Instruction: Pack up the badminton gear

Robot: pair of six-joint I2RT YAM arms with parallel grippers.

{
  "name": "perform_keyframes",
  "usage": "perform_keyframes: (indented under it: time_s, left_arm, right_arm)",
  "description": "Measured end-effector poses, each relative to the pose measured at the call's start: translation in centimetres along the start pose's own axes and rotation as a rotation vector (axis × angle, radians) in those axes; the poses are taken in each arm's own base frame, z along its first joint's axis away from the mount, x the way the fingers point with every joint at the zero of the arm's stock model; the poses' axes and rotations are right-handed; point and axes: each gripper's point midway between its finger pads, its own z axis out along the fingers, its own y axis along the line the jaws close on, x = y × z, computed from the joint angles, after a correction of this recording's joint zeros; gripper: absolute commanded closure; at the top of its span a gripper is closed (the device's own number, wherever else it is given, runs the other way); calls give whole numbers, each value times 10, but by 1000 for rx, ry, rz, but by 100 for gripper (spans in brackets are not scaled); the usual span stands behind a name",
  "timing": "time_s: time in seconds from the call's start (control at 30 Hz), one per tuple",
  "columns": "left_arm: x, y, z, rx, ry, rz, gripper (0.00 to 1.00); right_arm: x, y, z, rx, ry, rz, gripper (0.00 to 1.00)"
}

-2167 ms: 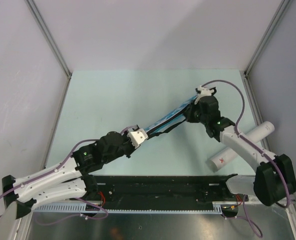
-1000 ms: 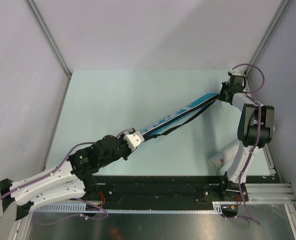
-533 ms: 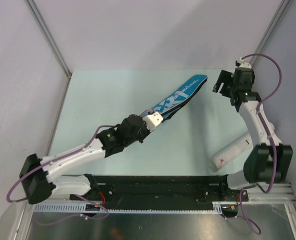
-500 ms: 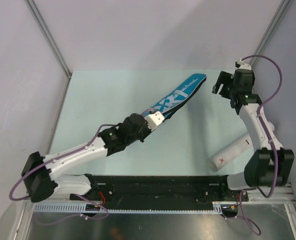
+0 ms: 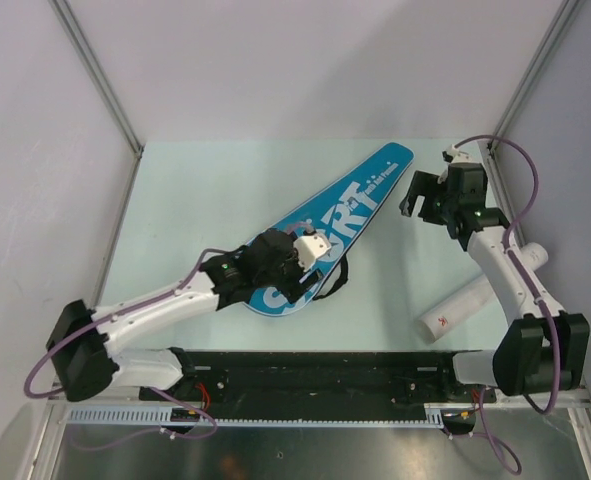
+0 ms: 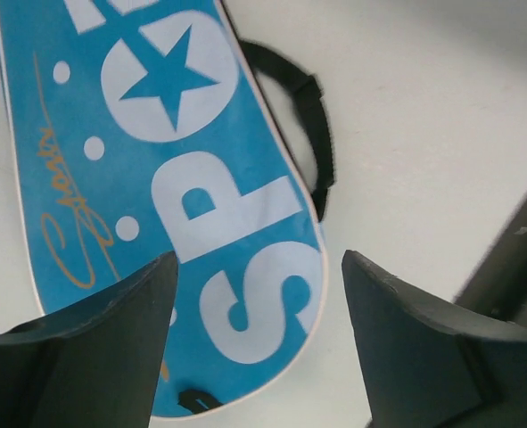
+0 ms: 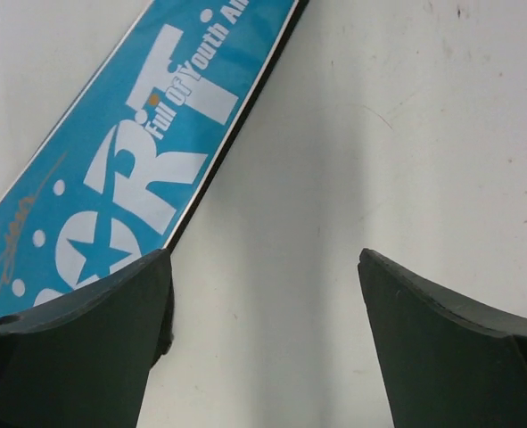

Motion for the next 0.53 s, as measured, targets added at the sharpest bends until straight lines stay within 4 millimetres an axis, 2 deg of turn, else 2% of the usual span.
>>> perform_keyframes:
  time_s: [0.03,0.1,0.17,0.23,0.37,0.43,0.53]
  left_arm:
    - [-4,-2,-5,12,-19,-8,21]
    - [-20,-11,-23,65,-89,-33,21]
    - [-43,-15,-45,99,-172,-58,22]
    - [-76,-15,-72,121,-280,-76,22]
    - [-150,-1,-145,95,-537,-90,20]
    - [-184,8,-193,70,-696,-88,20]
    - [-214,16,-260,39,-908,-76,18]
  right_arm:
    - [-1,2,-3,-5,-6,-7,1]
    - [-8,9,-18,-23,-41,-25,0]
    - [-20,14,-37,-41,-100,-36,0]
    - [-38,20,-66,-60,-194,-41,0]
    - [-64,29,-125,-97,-371,-57,0]
    - [-76,33,-160,-118,-476,-73,0]
    - [-89,37,-210,-145,-629,-91,0]
